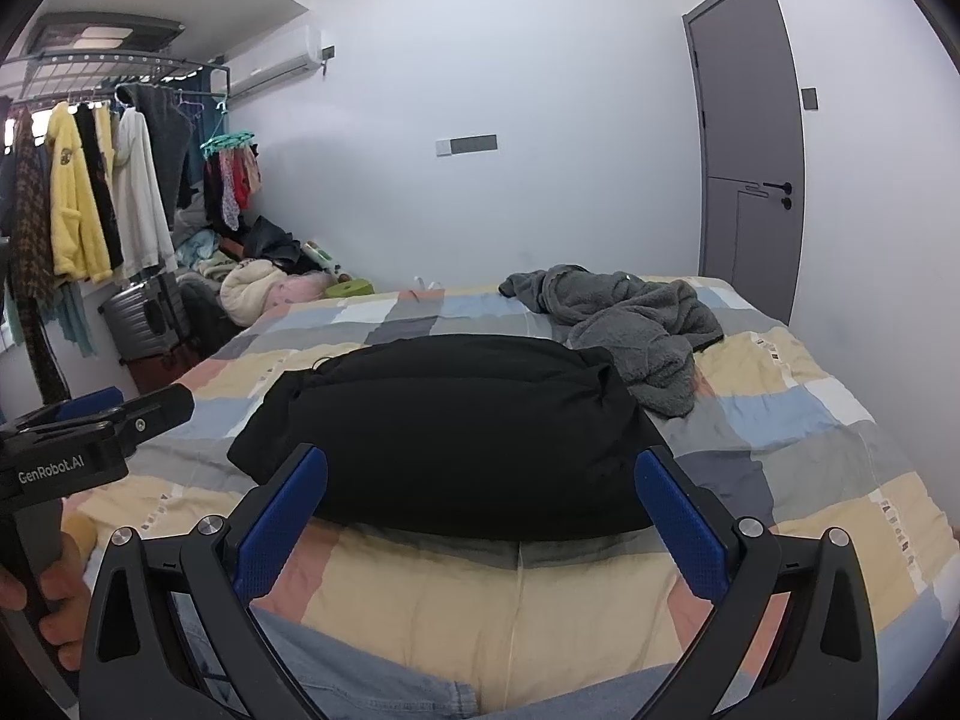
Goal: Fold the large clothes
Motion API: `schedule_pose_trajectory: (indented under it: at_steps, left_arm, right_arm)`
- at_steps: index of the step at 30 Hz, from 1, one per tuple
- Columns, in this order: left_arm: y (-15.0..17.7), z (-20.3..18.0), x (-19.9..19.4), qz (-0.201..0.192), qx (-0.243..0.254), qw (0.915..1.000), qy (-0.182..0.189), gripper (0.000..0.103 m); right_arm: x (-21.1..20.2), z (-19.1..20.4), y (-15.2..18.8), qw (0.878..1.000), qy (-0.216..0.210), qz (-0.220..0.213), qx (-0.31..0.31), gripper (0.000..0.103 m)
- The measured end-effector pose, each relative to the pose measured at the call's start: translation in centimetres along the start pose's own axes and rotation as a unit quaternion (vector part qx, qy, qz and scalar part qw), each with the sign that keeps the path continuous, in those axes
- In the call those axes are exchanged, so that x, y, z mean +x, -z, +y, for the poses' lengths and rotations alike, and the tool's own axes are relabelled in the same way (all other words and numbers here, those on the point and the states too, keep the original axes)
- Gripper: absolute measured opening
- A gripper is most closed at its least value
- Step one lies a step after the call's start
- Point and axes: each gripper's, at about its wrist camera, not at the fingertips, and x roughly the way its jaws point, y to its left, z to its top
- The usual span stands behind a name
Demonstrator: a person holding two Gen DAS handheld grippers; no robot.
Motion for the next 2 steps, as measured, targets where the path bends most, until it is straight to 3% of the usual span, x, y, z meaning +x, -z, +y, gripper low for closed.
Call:
schedule_pose_trajectory:
  at_steps: [2]
  left_arm:
    - [0.04, 0.02, -0.01, 0.001, 0.0, 1.0, -0.002, 0.103]
  right_arm:
    - [0.01, -0.01, 0.0, 1.0, 0.0, 0.0, 0.0, 0.103]
